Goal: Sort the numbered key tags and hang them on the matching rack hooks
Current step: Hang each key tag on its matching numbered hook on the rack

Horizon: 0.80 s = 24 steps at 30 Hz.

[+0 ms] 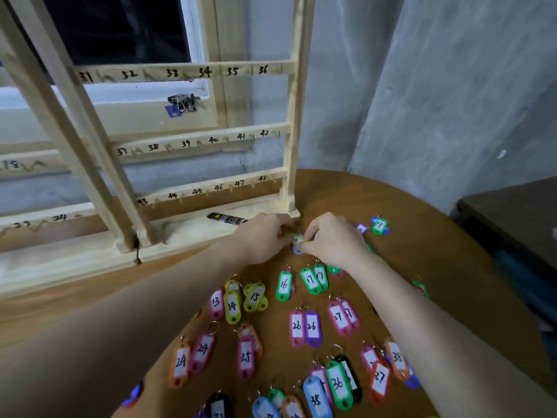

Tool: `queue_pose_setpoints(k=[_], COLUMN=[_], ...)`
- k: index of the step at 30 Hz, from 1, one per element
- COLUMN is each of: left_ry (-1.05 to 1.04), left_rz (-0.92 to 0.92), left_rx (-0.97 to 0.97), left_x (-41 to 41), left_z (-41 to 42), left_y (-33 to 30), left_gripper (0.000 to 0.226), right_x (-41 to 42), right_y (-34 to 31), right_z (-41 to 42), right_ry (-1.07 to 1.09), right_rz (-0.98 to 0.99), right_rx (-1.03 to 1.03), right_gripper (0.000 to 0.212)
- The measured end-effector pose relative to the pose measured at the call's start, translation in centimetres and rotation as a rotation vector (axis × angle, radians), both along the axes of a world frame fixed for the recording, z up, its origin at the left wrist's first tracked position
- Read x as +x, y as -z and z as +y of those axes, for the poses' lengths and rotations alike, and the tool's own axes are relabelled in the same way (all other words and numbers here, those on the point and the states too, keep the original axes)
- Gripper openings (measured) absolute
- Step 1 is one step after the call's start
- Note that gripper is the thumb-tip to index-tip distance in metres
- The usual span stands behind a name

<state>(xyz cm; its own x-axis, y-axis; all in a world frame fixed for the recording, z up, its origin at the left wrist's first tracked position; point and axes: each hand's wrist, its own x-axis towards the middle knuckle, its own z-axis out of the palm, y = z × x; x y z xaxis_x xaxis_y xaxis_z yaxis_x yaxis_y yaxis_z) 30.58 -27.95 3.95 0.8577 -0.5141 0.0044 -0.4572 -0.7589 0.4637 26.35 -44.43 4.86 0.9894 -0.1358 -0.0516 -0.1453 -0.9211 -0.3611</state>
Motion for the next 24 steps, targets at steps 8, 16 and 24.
queue_pose_setpoints(k=[8,16,24], left_ry=[-0.031,-0.076,-0.129], left_rz=[0.032,-0.045,0.007], left_rx=[0.006,-0.022,-0.097], left_x=[0.3,-1.4,-3.2], left_z=[2.0,5.8,10.1], left_y=[0.2,-1.8,-4.3], left_gripper=[0.013,0.01,0.014], right_x=[0.6,1.5,1.7], right_y=[-0.4,-0.5,-0.1], right_z=[-0.2,1.7,3.1], right_ry=[-0.034,-0.047,-0.122], right_rz=[0.083,0.074,0.042], right_rx=[0.018,-0.039,0.061], right_gripper=[0.015,0.025,0.017])
